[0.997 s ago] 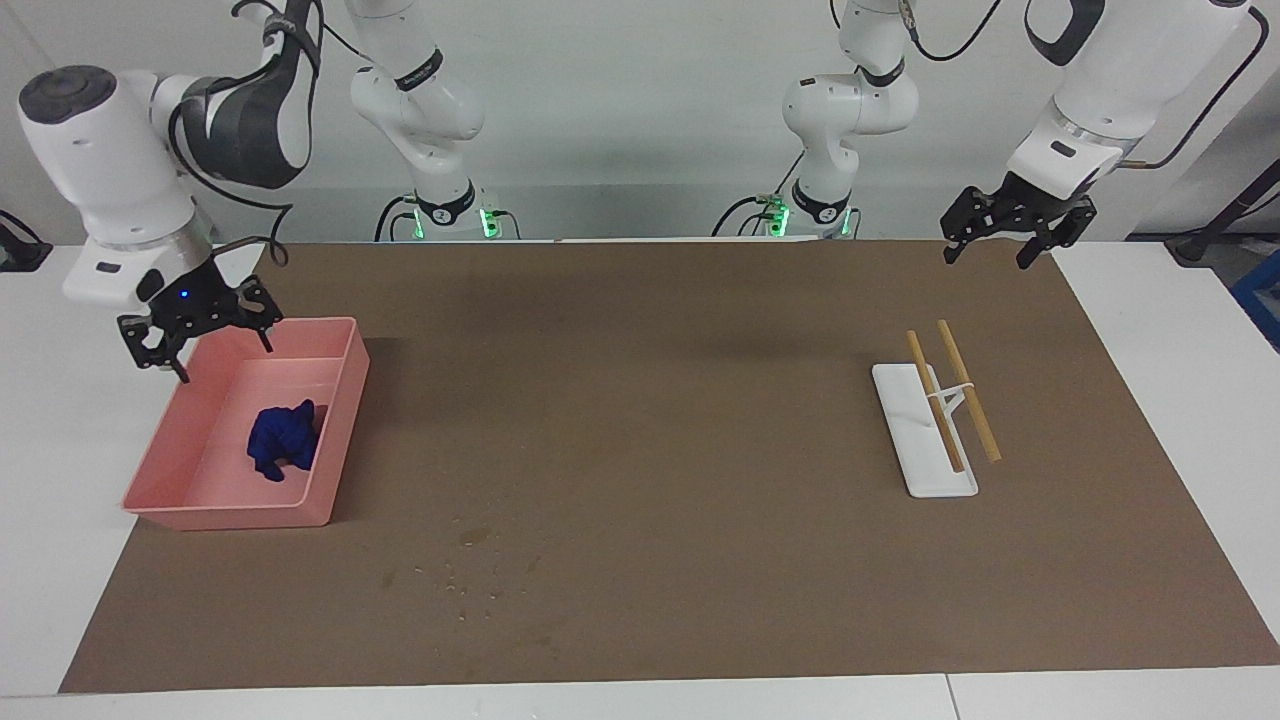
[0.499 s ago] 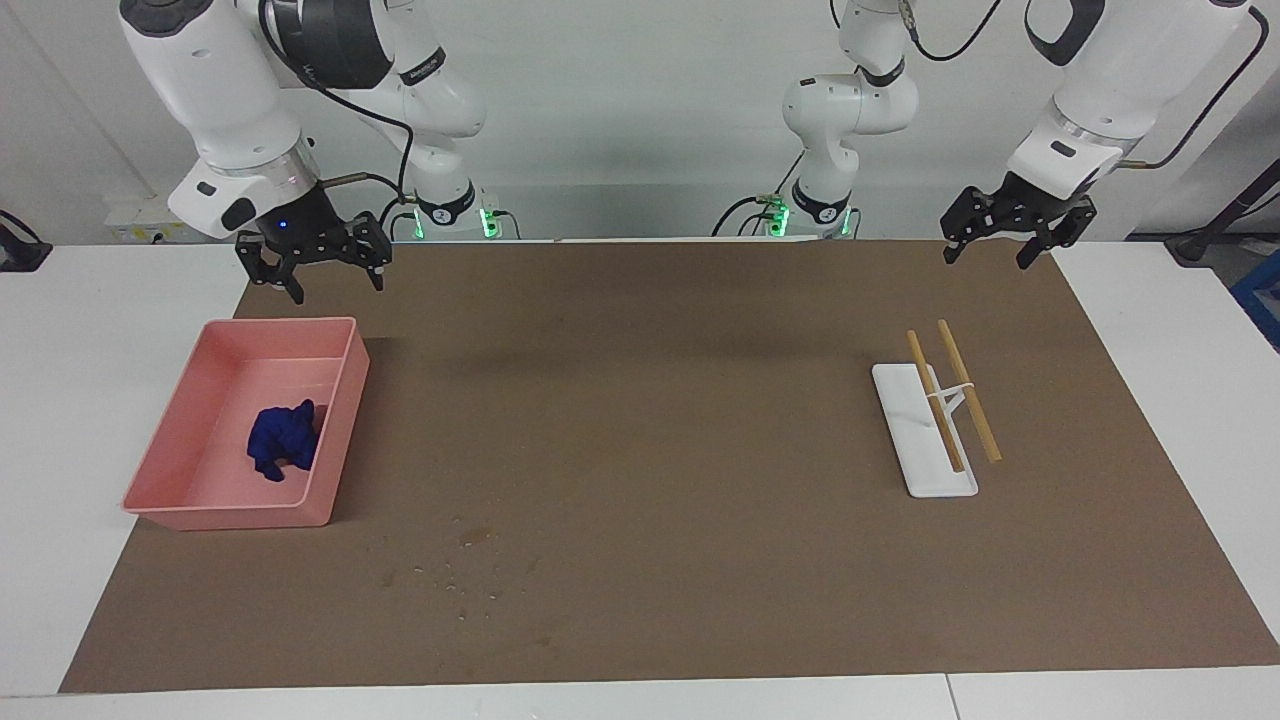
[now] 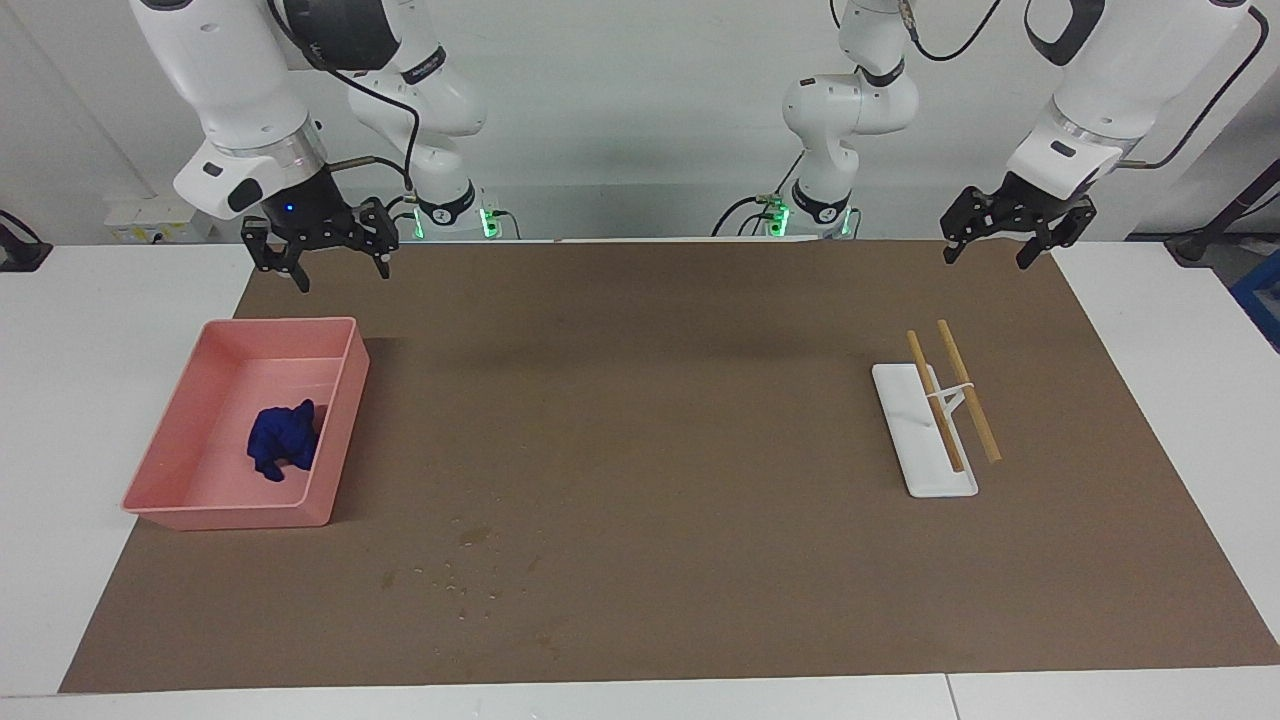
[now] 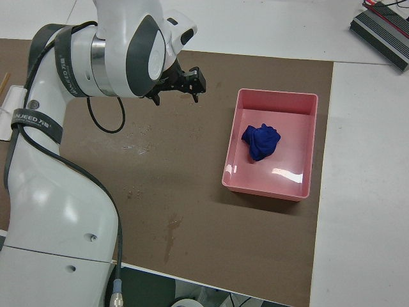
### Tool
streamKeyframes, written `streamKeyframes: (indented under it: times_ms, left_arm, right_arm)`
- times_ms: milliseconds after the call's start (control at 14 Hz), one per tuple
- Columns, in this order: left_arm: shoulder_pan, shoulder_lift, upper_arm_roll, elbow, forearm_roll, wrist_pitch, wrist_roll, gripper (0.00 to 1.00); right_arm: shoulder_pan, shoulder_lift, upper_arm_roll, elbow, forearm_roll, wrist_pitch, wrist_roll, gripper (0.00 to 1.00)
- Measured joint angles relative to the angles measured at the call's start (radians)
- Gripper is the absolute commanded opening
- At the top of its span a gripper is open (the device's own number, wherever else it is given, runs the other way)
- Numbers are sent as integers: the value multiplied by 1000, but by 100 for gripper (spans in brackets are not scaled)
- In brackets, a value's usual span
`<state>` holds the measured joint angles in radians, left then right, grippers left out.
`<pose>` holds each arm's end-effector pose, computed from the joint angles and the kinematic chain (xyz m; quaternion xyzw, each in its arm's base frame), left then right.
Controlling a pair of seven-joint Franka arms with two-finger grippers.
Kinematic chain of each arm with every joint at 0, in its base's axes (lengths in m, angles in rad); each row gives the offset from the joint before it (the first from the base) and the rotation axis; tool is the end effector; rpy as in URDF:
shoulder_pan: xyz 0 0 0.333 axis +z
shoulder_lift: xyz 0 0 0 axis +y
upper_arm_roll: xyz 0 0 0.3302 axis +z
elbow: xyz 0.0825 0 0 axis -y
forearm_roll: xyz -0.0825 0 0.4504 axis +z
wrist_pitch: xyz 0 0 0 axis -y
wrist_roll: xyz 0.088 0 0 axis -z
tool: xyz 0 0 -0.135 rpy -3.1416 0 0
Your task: Wipe water with towel using both arms
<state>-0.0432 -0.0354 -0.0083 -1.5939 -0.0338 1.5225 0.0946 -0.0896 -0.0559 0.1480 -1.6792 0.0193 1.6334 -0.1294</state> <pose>0.6022 -0.0358 0.6159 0.9970 -0.0735 -0.0176 0.0171 0.6063 0.0399 0.5916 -0.9956 -0.0931 -0.0049 0.0053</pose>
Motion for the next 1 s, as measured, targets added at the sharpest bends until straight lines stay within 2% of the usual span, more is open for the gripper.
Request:
streamKeyframes:
  times_ms: [142,499,783,997]
  left_arm:
    - [0,0,0,0,0,0,0,100]
    - [0,0,0,0,0,0,0,100]
    - [0,0,0,0,0,0,0,100]
    - [0,0,0,0,0,0,0,100]
  right_arm:
    - [67,2,-57,0,-5,-1,7,100]
    - [103,43,-70,58,-18,-41,7,100]
    - [116,48,-80,61,-19,-1,7,100]
    - [168,51,-96,66,-58,0,29,100]
